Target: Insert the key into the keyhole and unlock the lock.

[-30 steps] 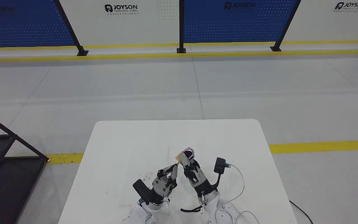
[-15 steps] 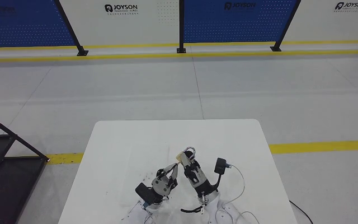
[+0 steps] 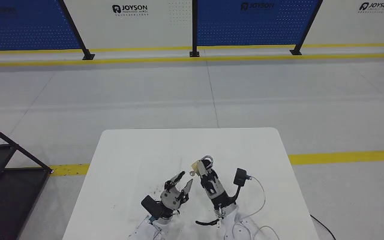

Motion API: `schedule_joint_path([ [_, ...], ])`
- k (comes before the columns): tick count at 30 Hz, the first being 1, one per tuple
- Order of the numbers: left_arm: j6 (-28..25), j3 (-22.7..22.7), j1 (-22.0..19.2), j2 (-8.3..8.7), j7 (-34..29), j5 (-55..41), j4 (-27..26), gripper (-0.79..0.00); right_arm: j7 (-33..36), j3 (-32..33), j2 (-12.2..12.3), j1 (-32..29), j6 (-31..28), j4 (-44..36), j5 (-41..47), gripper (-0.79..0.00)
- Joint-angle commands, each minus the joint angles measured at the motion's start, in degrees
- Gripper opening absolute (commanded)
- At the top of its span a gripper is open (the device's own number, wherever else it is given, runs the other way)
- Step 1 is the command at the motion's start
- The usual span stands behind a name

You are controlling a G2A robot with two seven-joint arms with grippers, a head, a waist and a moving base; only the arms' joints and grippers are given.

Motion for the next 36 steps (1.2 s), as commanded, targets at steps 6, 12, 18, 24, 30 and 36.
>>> schedule_joint_path([
  [6, -11.1, -2.5, 2.7, 1.12, 0.0, -6.4, -2.2, 0.000, -4.7, 1.0, 0.6, 2.8, -8.6, 3.7, -10.2, -0.785],
  [12, -21.1, -7.6, 6.5, 3.16, -2.8, -9.2, -5.6, 0.000, -7.7, 0.4, 0.8, 3.9, -12.8, 6.5, -16.9, -0.785],
  [18, -29.6, -12.5, 11.0, 4.98, -6.9, -12.3, -10.8, 0.000, -5.6, -0.9, 1.0, 5.6, -15.6, 9.3, -19.3, -0.785],
  [24, -31.6, -16.9, 13.2, 5.98, -9.3, -16.0, -12.7, 0.000, 9.6, -2.8, 0.2, 8.2, -2.4, 13.0, -13.7, -0.785],
  [30, -30.8, -20.0, 14.5, 6.70, -12.8, -16.5, -12.3, 0.000, 24.3, -8.4, -1.7, 13.3, 7.1, 16.5, -9.8, -0.785],
  [36, -29.6, -22.2, 15.6, 7.17, -15.5, -17.0, -12.0, 0.000, 33.7, -12.5, -3.4, 17.8, 11.5, 21.2, -6.3, -0.785],
])
